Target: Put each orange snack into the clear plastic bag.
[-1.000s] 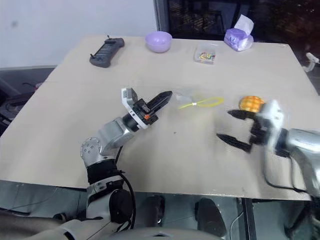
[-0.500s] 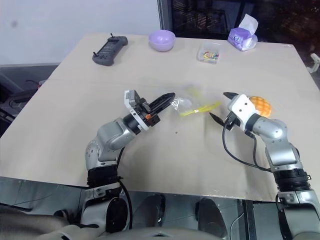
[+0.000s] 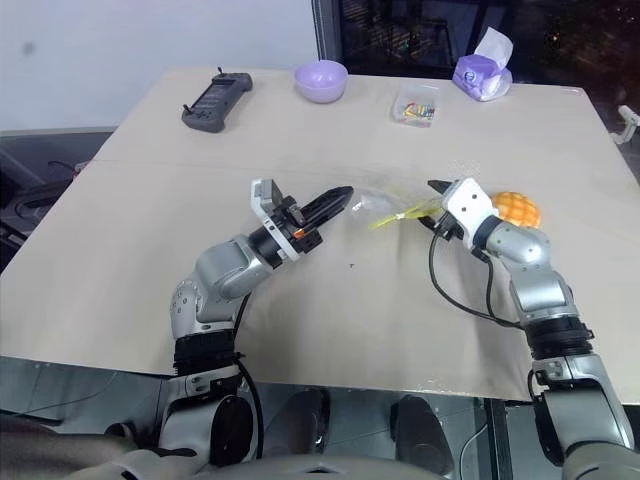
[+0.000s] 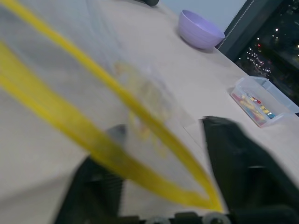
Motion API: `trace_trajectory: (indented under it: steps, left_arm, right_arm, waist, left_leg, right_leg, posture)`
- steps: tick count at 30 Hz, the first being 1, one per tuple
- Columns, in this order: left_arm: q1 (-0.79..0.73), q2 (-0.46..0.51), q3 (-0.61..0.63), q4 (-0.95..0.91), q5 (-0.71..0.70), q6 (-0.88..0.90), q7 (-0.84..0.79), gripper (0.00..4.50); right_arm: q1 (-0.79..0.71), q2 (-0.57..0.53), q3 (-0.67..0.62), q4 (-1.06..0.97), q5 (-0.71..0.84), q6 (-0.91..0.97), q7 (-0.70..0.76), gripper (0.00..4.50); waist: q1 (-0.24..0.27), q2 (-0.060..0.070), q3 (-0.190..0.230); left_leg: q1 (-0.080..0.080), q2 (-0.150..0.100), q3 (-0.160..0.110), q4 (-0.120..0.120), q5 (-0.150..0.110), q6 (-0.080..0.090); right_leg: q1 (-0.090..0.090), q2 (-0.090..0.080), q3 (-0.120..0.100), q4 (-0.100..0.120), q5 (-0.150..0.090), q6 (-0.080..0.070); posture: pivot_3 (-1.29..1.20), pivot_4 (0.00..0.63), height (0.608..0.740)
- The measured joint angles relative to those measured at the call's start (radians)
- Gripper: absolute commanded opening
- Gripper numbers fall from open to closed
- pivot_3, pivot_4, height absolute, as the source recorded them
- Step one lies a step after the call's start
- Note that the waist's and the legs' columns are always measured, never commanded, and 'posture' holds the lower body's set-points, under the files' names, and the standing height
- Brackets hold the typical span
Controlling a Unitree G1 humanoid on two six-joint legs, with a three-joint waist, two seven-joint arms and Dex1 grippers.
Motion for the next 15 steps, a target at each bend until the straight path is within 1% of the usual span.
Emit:
trace_trajectory:
  steps: [1, 3, 4, 8, 11, 12, 14, 15]
  left_arm:
    - [0.0, 0.0, -0.001, 0.0, 0.0, 0.0, 0.0, 0.0]
    - [0.0, 0.001, -0.001, 0.0, 0.0, 0.0, 0.0, 0.0]
    - [0.0, 0.002, -0.001, 0.0, 0.0, 0.0, 0.0, 0.0]
    - [0.0, 0.007, -0.005, 0.001, 0.0, 0.002, 0.0, 0.0]
    - [0.0, 0.04, -0.017, 0.001, 0.0, 0.007, -0.008, 0.0]
    - [0.0, 0.089, -0.035, 0.001, 0.0, 0.01, -0.024, 0.0]
    - [0.0, 0.13, -0.051, -0.004, 0.038, 0.0, -0.084, 0.0]
    - [0.0, 0.13, -0.051, -0.004, 0.039, 0.0, -0.084, 0.0]
  right_arm:
    - [0.0, 0.0, 0.0, 0.006, 0.0, -0.001, 0.0, 1.07]
    - [0.0, 0.0, 0.0, 0.016, 0.0, -0.005, 0.0, 0.11]
    - [0.0, 0.0, 0.0, 0.021, 0.0, -0.009, -0.001, 0.04]
    - [0.0, -0.001, 0.0, 0.043, -0.005, -0.029, -0.003, 0.04]
    - [0.0, -0.002, 0.0, 0.044, -0.009, -0.029, -0.003, 0.04]
    - [0.0, -0.005, 0.0, 0.043, -0.008, -0.029, -0.003, 0.04]
    - [-0.007, -0.009, 0.0, 0.031, -0.01, -0.018, 0.0, 0.04]
    - [-0.007, -0.009, 0.0, 0.031, -0.01, -0.018, 0.001, 0.04]
  waist:
    - [0.0, 0.0, 0.0]
    - [0.0, 0.0, 0.0]
    - [0.0, 0.0, 0.0]
    - [0.0, 0.0, 0.0]
    - [-0.001, 0.0, 0.0]
    - [-0.003, 0.0, 0.0]
    - [-0.002, 0.0, 0.0]
    - [-0.002, 0.001, 0.0]
  left_leg:
    - [0.0, 0.0, 0.0, 0.0, 0.0, 0.0]
    - [0.0, 0.0, 0.0, 0.0, 0.0, 0.0]
    - [0.0, 0.0, 0.0, 0.0, 0.0, 0.0]
    - [0.0, 0.0, 0.0, 0.0, 0.0, 0.0]
    - [0.0, 0.0, 0.0, 0.0, 0.0, 0.0]
    - [0.0, 0.0, 0.0, -0.001, 0.0, 0.0]
    - [0.0, 0.0, 0.0, -0.001, 0.0, 0.0]
    - [0.0, 0.0, 0.0, -0.001, 0.0, 0.0]
  right_leg:
    - [0.0, 0.0, 0.0, 0.0, 0.0, 0.0]
    - [0.0, 0.0, 0.0, 0.0, 0.0, 0.0]
    - [0.0, 0.0, 0.0, 0.0, 0.0, 0.0]
    - [0.0, 0.0, 0.0, 0.0, 0.0, 0.0]
    - [0.0, 0.0, 0.0, 0.0, 0.0, 0.0]
    - [0.0, 0.0, 0.0, 0.0, 0.0, 0.0]
    - [0.0, 0.0, 0.0, 0.0, 0.0, 0.0]
    - [0.0, 0.0, 0.0, 0.0, 0.0, 0.0]
  posture:
    - [0.0, 0.15, 0.74]
    - [0.0, 0.15, 0.74]
    - [0.0, 0.15, 0.74]
    - [0.0, 0.15, 0.74]
    - [0.0, 0.15, 0.74]
    - [0.0, 0.15, 0.74]
    - [0.0, 0.15, 0.74]
    - [0.0, 0.15, 0.74]
